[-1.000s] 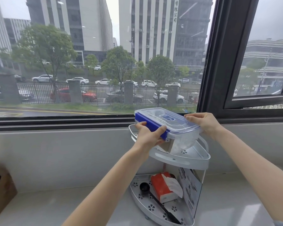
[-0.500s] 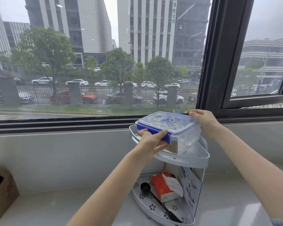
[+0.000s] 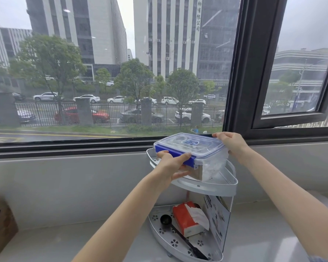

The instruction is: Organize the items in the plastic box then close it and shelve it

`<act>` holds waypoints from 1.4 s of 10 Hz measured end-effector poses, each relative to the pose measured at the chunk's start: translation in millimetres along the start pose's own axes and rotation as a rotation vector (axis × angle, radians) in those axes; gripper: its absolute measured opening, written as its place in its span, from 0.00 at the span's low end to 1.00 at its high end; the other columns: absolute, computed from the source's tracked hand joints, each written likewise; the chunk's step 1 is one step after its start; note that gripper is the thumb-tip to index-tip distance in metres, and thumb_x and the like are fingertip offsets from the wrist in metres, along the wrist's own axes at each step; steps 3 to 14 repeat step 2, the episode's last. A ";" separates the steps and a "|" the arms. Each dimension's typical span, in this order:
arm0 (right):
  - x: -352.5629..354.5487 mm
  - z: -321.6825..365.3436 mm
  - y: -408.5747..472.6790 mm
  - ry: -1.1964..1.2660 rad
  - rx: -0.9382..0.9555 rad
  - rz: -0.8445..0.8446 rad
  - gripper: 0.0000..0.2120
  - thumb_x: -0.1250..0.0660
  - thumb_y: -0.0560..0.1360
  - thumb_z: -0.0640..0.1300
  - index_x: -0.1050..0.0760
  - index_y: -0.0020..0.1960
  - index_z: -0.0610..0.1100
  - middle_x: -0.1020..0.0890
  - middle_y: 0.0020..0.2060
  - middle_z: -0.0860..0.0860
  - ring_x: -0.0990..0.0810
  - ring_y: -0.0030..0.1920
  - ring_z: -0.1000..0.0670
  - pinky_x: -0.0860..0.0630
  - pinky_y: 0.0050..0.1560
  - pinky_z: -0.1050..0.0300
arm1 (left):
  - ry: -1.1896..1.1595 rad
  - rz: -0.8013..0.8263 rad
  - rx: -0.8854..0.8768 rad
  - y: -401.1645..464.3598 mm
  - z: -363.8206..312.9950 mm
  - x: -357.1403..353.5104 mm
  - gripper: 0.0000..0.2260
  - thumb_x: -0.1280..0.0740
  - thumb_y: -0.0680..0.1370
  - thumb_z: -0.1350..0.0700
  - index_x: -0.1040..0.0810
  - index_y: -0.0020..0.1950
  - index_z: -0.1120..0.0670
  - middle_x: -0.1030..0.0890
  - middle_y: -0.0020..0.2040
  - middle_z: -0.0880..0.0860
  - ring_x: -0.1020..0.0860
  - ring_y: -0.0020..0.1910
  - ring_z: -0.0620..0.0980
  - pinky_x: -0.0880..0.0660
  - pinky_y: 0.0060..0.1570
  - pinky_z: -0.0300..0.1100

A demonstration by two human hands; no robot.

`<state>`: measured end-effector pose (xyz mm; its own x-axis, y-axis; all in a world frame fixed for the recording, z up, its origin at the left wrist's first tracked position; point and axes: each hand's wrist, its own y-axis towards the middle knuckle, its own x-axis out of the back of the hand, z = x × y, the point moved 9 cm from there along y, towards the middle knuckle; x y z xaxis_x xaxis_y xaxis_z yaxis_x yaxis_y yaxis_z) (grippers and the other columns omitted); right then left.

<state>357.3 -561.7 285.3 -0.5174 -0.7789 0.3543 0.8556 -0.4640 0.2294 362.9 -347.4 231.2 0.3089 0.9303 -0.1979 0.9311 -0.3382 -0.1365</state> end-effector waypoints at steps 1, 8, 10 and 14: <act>4.9 11.0 -9.4 -0.127 0.021 -0.019 0.15 0.40 0.76 0.49 0.24 0.59 0.44 0.23 0.62 0.44 0.28 0.62 0.45 0.33 0.63 0.50 | 0.168 0.005 0.001 -6.4 -5.1 4.0 0.28 0.32 0.72 0.55 0.44 0.65 0.56 0.27 0.51 0.53 0.24 0.45 0.46 0.22 0.40 0.43; 5.0 24.1 -16.1 -0.195 0.055 -0.033 0.16 0.39 0.76 0.49 0.25 0.60 0.44 0.23 0.62 0.44 0.28 0.63 0.45 0.33 0.63 0.52 | 0.315 0.017 -0.015 -9.2 -7.5 9.2 0.27 0.33 0.73 0.53 0.42 0.67 0.57 0.28 0.61 0.54 0.27 0.57 0.51 0.26 0.54 0.48; 5.0 24.1 -16.1 -0.195 0.055 -0.033 0.16 0.39 0.76 0.49 0.25 0.60 0.44 0.23 0.62 0.44 0.28 0.63 0.45 0.33 0.63 0.52 | 0.315 0.017 -0.015 -9.2 -7.5 9.2 0.27 0.33 0.73 0.53 0.42 0.67 0.57 0.28 0.61 0.54 0.27 0.57 0.51 0.26 0.54 0.48; 5.0 24.1 -16.1 -0.195 0.055 -0.033 0.16 0.39 0.76 0.49 0.25 0.60 0.44 0.23 0.62 0.44 0.28 0.63 0.45 0.33 0.63 0.52 | 0.315 0.017 -0.015 -9.2 -7.5 9.2 0.27 0.33 0.73 0.53 0.42 0.67 0.57 0.28 0.61 0.54 0.27 0.57 0.51 0.26 0.54 0.48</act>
